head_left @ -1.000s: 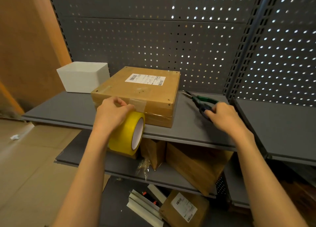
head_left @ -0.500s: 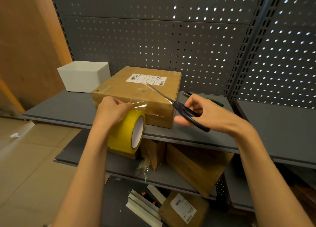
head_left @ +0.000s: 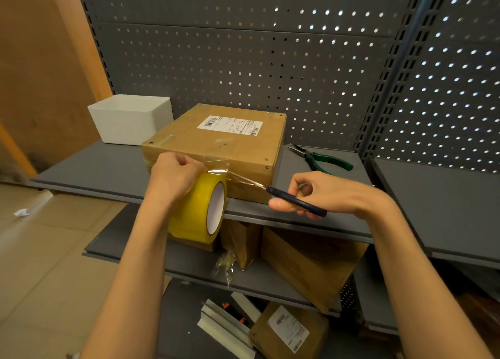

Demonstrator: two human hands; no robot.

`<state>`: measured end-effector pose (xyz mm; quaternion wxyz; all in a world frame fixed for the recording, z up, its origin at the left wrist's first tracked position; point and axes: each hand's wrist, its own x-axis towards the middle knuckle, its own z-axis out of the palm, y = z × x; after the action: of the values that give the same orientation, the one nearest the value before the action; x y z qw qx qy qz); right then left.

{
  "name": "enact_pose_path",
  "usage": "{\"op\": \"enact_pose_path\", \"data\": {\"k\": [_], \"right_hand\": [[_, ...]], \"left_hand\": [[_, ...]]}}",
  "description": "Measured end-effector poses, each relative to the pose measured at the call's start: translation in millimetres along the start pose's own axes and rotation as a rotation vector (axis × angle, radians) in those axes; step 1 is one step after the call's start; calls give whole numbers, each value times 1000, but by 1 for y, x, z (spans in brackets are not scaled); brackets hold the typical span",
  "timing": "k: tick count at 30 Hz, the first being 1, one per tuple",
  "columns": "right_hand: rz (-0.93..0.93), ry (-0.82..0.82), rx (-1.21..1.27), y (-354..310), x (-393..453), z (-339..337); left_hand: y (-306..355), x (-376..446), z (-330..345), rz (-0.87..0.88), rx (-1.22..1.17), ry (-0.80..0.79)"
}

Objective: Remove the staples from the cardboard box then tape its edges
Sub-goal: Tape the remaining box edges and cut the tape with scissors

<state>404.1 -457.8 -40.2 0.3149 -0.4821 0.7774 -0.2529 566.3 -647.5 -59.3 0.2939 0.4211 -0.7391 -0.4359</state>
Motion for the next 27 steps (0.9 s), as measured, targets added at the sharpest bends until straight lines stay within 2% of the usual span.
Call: {"op": "enact_pose_path", "data": {"k": [9,17,27], "right_hand": [[-82,12,112,-15,31,14],[-124,104,153,-20,32,19],[-155,142,208,-21,29,21]], "left_hand": [[-3,0,1,-9,-37,45],[-5,-1,-1,2,-66,77],[-7,1,-1,-1,-63,58]]}}
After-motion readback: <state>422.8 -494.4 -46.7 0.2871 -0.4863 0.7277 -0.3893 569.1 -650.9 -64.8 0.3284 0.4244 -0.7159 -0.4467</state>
